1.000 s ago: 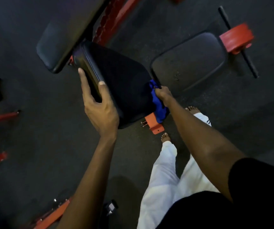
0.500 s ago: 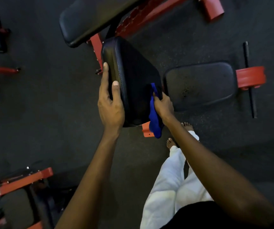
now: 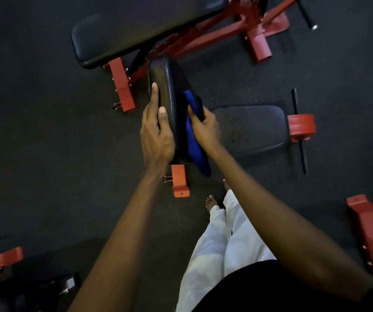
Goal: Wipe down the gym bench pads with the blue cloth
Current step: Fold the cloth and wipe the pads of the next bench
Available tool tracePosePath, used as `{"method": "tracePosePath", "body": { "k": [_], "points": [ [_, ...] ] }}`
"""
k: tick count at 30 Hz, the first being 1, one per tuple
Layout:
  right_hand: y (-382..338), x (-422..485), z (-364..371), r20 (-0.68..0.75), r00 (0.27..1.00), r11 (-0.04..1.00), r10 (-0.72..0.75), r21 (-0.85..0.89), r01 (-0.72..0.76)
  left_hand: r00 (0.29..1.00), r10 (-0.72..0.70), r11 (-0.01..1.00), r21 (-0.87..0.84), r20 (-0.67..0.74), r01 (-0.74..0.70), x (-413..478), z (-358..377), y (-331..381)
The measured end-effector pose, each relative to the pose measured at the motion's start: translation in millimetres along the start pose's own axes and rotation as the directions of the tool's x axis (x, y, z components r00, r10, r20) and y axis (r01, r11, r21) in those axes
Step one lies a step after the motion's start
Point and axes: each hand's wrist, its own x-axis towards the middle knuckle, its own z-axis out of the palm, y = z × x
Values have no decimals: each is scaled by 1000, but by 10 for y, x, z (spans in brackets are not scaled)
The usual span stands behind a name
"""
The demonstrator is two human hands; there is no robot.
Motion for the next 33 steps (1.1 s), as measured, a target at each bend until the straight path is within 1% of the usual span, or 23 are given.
{"method": "tracePosePath", "body": {
  "k": [1,3,6,8,10,12,15,17,18,20,22,23,25,27,29,31,33],
  "points": [
    [-15,8,-1,-7,1000,1000,-17,2,17,1000,-7,1000,-8,-1,7,-4,-1,6],
    [-17,-164,-16,-15,993,993,-117,30,117,1000,-21,999,-29,-12,21,-11,7,2],
    [38,-442,-42,23,968,968,-250,23,249,999,-27,999,-37,-36,26,9,12,-43],
    [-26,-271,-39,19,966,966,-257,0,257,999,-34,999,-32,-42,33,11,16,-53],
    [-179,32,-33,-1,974,974,-226,-5,226,998,-32,999,-5,-51,31,5,16,-50],
    [-276,210,-52,-1,974,973,-228,-18,228,998,-23,999,25,-53,24,-1,19,-45],
    [-105,11,-59,95,959,963,-268,26,267,997,-36,992,115,-72,44,-5,17,-34],
    [135,-169,-87,181,926,943,-332,32,332,992,-47,979,192,-117,69,-23,41,5],
    [255,-188,-115,225,913,940,-339,43,339,988,-55,970,226,-142,86,-41,74,53],
    [417,-73,-155,266,924,959,-274,9,282,977,-108,942,294,-183,159,-72,185,184],
    [543,81,-132,277,951,988,-136,-28,150,955,-174,868,421,-240,264,-110,300,290],
    [609,175,-102,264,962,996,-72,-38,85,946,-181,828,476,-270,295,-112,341,330],
    [752,403,-31,240,970,998,49,-41,-40,936,-164,785,534,-311,315,-96,387,357],
    [936,690,32,234,951,979,203,-69,-192,932,-143,768,557,-333,317,-85,400,344],
    [1146,944,91,231,911,940,342,-89,-330,927,-125,751,578,-353,321,-85,409,321],
    [1290,1075,136,226,885,913,406,-60,-404,929,-106,750,585,-354,309,-99,420,301],
    [1336,1073,133,229,879,906,418,-29,-423,934,-81,754,591,-349,286,-87,421,283]
  ]
}}
